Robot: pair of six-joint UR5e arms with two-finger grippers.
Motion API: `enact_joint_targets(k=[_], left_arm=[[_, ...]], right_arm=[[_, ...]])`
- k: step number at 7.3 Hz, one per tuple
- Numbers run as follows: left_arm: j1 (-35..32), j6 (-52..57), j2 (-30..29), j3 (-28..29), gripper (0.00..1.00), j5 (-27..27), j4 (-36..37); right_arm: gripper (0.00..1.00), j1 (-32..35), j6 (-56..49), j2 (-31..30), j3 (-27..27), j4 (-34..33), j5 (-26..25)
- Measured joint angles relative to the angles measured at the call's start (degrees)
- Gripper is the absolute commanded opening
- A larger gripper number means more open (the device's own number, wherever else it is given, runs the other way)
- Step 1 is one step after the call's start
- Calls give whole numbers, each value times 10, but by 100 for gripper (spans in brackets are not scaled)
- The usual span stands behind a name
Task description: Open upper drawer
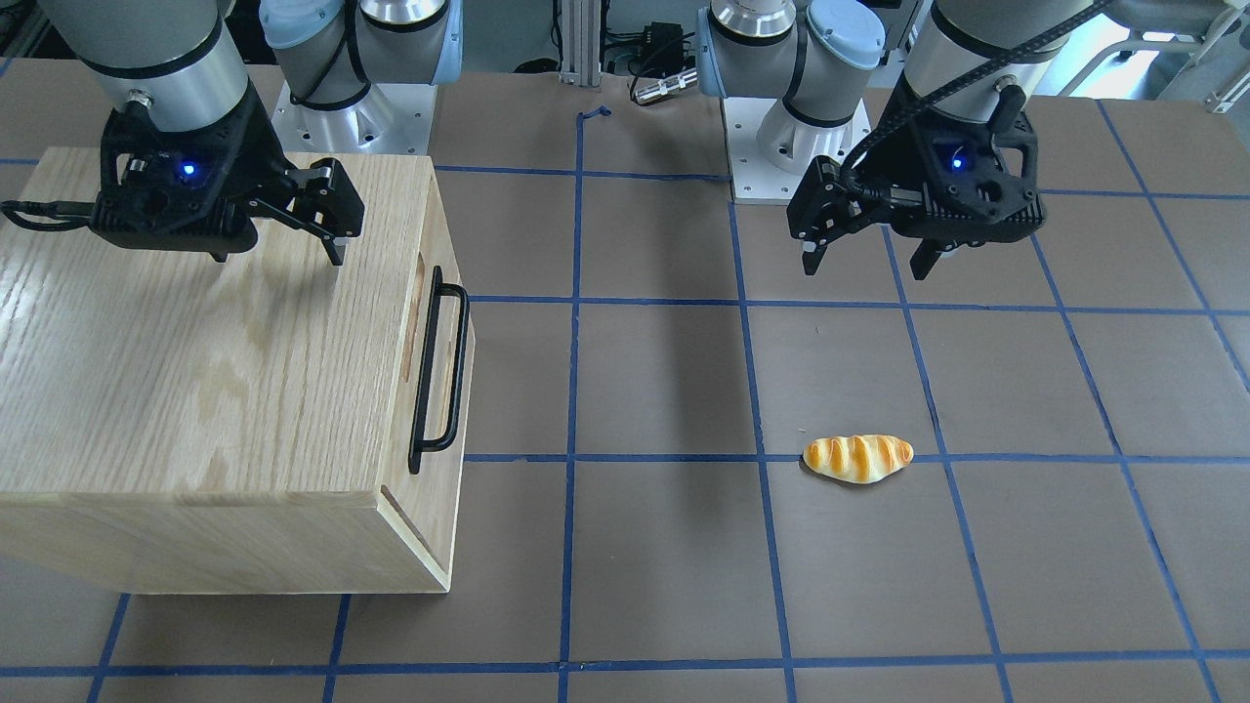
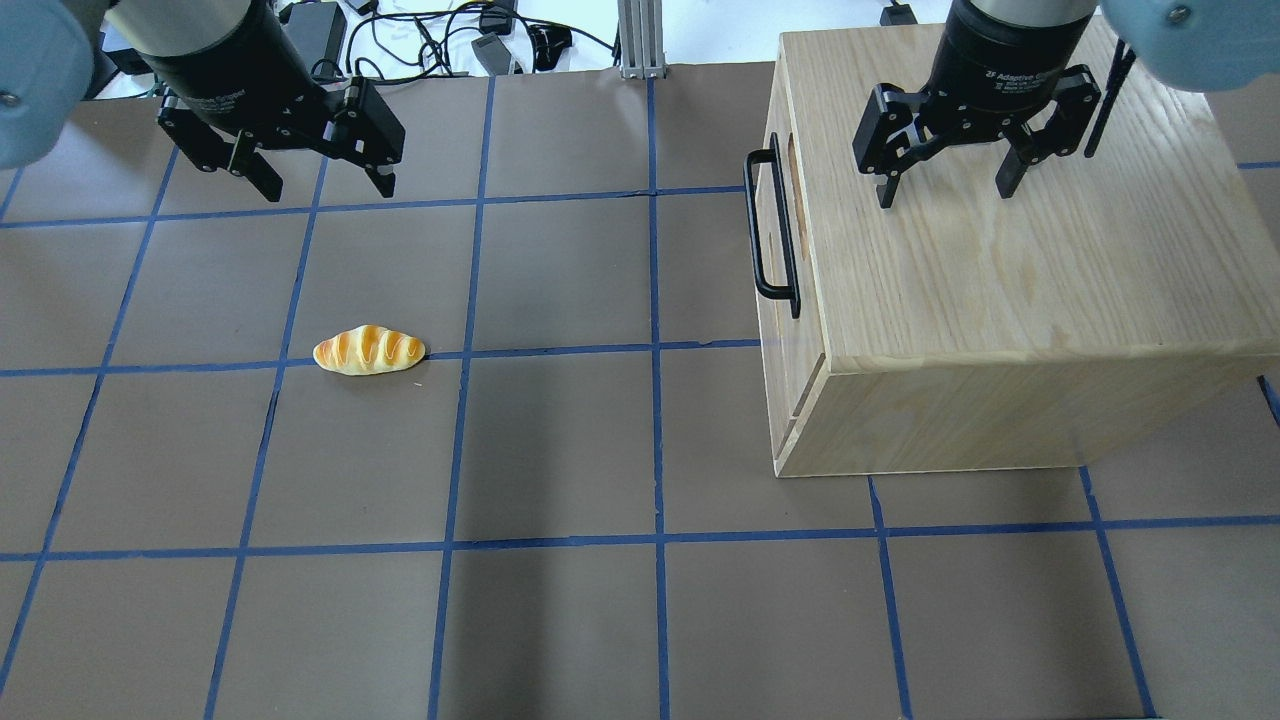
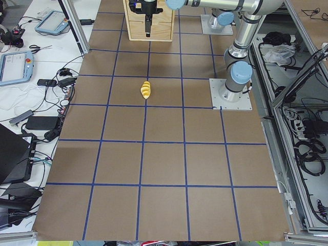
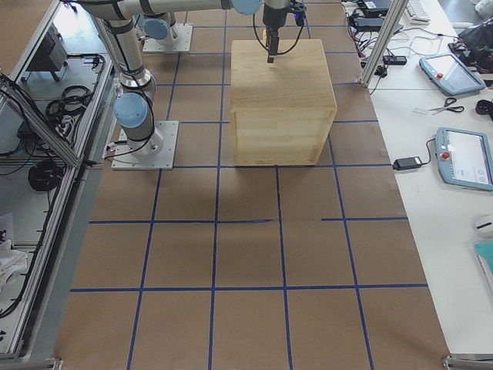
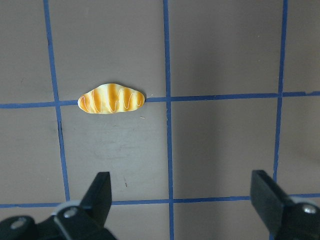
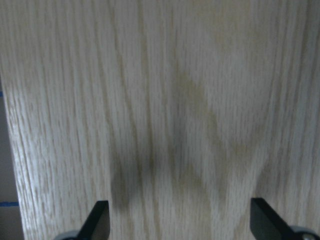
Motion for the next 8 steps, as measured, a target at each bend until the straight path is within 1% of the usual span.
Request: enact_joint_targets(k=[4, 6, 7, 8], left_arm=[[-2, -6, -2, -1, 100, -11, 5], [-9, -37, -15, -1, 100, -18, 14], [-22, -65, -27, -1, 100, -42, 39], [-37, -102, -44, -1, 100, -89, 78]], right_arm=[[100, 0, -1, 0, 0, 0, 0], [100, 0, -1, 0, 0, 0, 0], [100, 0, 0, 0, 0, 0, 0], [100, 0, 0, 0, 0, 0, 0]])
